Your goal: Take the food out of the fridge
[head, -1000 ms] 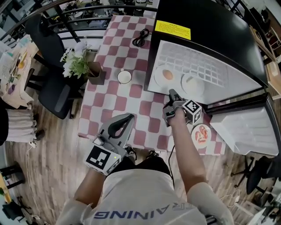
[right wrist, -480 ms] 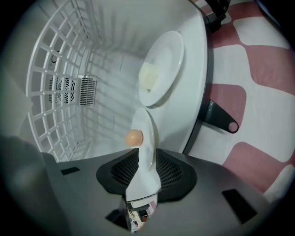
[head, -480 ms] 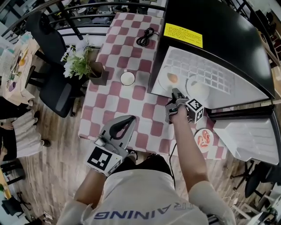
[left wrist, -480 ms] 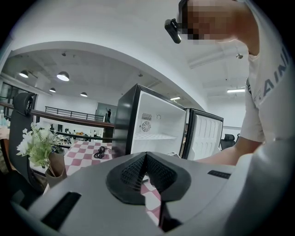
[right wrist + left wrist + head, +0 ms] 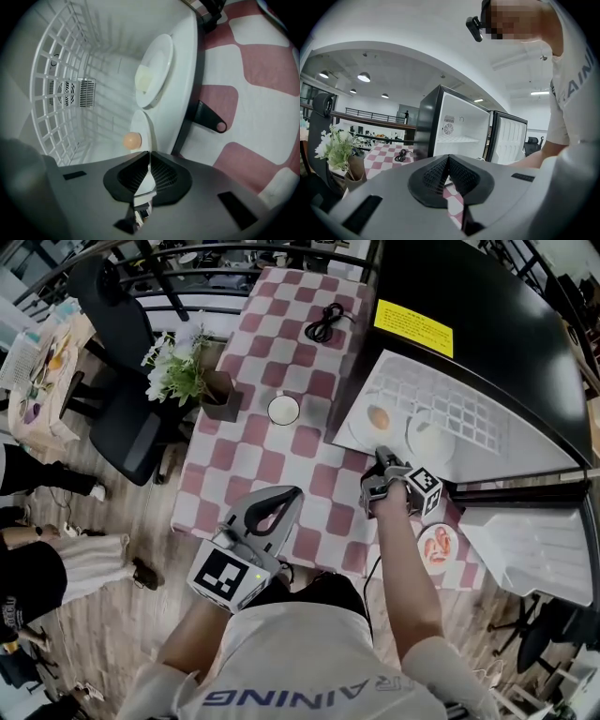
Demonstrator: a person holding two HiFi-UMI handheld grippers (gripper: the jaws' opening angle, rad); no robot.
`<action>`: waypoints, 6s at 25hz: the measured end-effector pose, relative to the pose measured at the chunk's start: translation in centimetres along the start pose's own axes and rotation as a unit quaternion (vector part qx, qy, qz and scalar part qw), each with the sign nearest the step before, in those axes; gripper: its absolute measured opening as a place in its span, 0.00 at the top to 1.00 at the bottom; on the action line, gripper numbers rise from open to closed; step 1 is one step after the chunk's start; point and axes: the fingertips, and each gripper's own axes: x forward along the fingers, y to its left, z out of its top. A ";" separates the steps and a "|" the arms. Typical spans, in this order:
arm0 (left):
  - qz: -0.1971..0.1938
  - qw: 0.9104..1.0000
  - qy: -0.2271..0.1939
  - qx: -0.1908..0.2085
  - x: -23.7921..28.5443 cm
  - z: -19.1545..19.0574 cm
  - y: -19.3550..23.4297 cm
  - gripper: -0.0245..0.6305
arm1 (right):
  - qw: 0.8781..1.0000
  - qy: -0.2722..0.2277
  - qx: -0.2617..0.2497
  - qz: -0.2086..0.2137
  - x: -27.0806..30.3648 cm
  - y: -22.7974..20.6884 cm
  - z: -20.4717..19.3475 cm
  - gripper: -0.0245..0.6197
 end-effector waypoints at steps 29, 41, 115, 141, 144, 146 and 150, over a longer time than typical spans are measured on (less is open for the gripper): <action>-0.010 1.000 0.020 0.017 0.1 -1.2 -0.6 0.96 | 0.996 -0.007 0.003 0.087 -2.5 -0.4 -1.2 0.91; -0.078 0.996 0.024 0.020 2.4 -1.1 -4.1 0.96 | 0.992 0.017 -0.023 0.126 -10.5 -1.0 -3.0 0.91; -0.190 0.978 0.009 0.086 5.5 0.6 -16.4 0.96 | 0.866 -0.074 -0.493 0.032 -28.3 0.6 1.4 0.93; -0.115 0.986 -0.083 0.086 2.7 6.7 -13.8 0.96 | 0.789 -0.132 -0.574 0.176 -33.0 17.1 -1.0 0.93; -0.117 0.986 -0.082 0.084 2.7 6.6 -13.8 0.96 | 0.793 -0.130 -0.570 0.172 -32.8 16.9 -0.8 0.93; -0.117 0.986 -0.082 0.083 2.7 6.5 -13.7 0.96 | 0.801 -0.128 -0.561 0.166 -32.4 16.4 -0.5 0.93; -0.115 0.986 -0.081 0.086 2.7 6.2 -13.8 0.96 | 0.834 -0.110 -0.518 0.154 -30.9 14.5 0.7 0.93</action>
